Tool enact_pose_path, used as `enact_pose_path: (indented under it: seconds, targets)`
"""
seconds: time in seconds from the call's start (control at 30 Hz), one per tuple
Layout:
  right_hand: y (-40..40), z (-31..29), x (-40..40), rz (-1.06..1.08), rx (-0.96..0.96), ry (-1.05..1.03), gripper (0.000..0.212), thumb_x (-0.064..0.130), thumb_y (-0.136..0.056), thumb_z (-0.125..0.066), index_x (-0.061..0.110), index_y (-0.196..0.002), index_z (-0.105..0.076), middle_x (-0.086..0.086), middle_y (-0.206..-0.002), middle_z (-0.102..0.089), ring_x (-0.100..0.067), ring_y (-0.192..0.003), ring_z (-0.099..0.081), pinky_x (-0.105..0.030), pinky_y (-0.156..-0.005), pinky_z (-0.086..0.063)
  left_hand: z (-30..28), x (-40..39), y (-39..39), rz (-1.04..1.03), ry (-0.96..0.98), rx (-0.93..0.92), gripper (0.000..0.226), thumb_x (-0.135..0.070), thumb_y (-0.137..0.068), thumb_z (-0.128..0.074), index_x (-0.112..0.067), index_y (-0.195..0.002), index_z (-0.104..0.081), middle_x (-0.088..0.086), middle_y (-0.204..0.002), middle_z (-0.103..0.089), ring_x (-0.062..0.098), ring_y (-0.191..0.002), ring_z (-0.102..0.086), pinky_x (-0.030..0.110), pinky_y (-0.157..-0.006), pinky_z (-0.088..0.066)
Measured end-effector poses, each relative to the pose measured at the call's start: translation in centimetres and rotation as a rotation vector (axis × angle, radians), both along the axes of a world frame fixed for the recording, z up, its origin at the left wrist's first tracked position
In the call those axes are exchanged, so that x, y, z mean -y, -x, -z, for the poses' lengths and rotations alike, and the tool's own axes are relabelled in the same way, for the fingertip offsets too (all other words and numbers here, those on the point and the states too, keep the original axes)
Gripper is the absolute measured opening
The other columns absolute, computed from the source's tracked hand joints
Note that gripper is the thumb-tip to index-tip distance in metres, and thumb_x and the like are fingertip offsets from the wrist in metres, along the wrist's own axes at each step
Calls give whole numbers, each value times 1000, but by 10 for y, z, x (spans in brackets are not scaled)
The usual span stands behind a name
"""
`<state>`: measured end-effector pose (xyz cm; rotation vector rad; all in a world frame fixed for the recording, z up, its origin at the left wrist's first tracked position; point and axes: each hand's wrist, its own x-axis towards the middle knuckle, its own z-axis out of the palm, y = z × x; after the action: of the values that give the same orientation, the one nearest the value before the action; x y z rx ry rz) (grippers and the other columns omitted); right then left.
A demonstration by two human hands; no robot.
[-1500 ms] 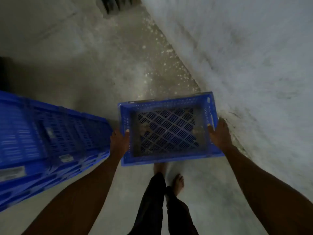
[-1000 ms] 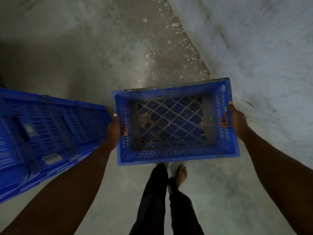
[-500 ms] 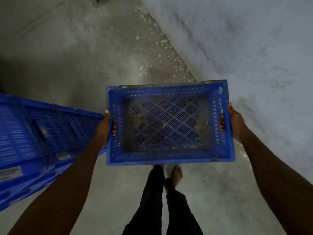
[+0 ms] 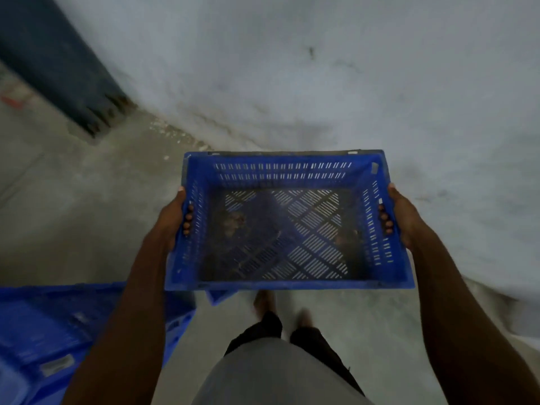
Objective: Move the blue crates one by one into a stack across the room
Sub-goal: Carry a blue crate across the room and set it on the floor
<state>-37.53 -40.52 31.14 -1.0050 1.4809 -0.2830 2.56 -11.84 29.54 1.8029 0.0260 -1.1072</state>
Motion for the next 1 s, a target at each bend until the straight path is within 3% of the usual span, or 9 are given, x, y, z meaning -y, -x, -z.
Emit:
enact_pose_path:
  seconds: [0.23, 0.47, 0.8, 1.0]
  targets:
    - [184, -41, -85, 362, 72, 29, 63, 77, -88, -44, 16, -74, -49, -2, -62, -43, -13, -44, -36, -23, -38, -32, -62, 97, 101, 444, 66, 72, 58, -72, -94, -43, -17, -76, -50, -1, -59, -39, 13, -45, -32, 27, -43, -30]
    - [373, -62, -239, 720, 133, 85, 59, 75, -89, -44, 18, -77, -49, 1, -59, -46, -12, -45, -39, -23, -39, -35, -97, 142, 290, 832, 131, 120, 59, -74, -91, -46, -17, -76, -55, -1, -60, -45, 12, -49, -36, 27, -47, -32]
    - [612, -71, -514, 1253, 25, 105, 54, 69, -92, -41, 18, -76, -48, 1, -57, -44, -12, -41, -35, -22, -37, -32, -103, 83, 636, 1355, 163, 111, 62, -79, -87, -46, -19, -75, -52, -2, -59, -41, 11, -44, -32, 22, -38, -30]
    - [718, -68, -670, 1530, 35, 82, 56, 69, -94, -40, 17, -77, -49, 0, -59, -44, -12, -44, -37, -23, -38, -33, -95, 18, 838, 1661, 149, 47, 59, -76, -89, -46, -18, -76, -51, 0, -59, -41, 13, -45, -34, 23, -41, -33]
